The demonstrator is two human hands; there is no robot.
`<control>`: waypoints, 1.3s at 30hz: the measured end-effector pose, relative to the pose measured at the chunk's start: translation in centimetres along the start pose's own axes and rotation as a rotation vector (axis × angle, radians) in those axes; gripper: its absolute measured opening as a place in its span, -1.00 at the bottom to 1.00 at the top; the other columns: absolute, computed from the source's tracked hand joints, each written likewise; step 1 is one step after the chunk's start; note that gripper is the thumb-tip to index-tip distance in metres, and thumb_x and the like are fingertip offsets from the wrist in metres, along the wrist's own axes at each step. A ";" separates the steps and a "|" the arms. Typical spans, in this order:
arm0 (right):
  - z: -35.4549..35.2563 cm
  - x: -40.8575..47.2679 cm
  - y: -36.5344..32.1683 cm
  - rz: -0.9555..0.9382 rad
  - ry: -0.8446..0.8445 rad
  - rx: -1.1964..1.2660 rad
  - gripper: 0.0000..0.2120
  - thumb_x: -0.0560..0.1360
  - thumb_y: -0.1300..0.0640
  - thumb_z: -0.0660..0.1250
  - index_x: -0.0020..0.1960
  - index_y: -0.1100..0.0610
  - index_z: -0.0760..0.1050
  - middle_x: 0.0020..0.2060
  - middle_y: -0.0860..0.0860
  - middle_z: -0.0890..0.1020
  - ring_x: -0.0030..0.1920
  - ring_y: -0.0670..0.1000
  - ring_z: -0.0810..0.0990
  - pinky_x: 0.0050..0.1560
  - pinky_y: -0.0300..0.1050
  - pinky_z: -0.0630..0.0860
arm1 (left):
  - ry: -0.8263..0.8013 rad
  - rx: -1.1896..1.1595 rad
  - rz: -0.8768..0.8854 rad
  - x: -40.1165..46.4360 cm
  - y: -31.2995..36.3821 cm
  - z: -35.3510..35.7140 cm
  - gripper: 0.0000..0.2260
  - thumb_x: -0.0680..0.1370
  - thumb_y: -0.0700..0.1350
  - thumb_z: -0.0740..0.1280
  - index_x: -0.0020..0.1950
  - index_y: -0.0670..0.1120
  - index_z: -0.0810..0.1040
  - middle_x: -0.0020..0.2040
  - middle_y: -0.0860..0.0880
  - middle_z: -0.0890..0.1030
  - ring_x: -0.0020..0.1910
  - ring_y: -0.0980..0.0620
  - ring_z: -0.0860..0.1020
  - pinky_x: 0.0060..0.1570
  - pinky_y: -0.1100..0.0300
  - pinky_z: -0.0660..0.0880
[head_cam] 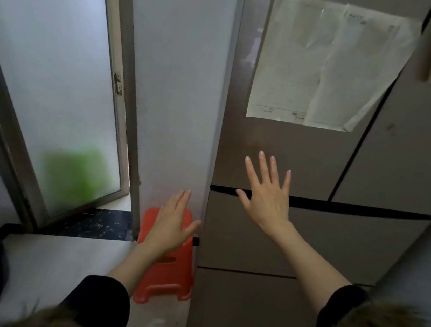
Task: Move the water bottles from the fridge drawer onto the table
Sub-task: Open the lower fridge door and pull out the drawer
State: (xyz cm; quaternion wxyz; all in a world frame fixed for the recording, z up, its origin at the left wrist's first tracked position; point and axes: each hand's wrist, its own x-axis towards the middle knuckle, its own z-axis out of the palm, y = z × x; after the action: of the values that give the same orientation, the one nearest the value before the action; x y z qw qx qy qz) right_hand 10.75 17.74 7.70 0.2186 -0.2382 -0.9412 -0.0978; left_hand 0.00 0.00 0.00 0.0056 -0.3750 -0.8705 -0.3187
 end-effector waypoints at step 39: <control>2.7 -7.3 -0.7 0.176 -0.110 0.280 -0.62 0.61 0.05 0.08 0.42 0.03 0.31 0.42 0.03 0.34 0.48 -0.01 0.18 0.49 0.06 -0.07 | -0.185 -0.408 0.045 -1.2 3.4 1.8 -0.69 0.46 -0.05 0.39 0.15 -0.08 0.46 0.07 -0.03 0.58 -0.04 0.14 0.53 -0.12 0.37 0.46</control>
State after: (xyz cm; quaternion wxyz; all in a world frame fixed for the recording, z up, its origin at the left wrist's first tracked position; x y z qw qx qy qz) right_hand 15.17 14.93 1.88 0.2056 -0.2919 -0.9317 0.0670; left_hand 3.50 1.91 0.12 -0.1430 -0.4153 -0.7761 -0.4525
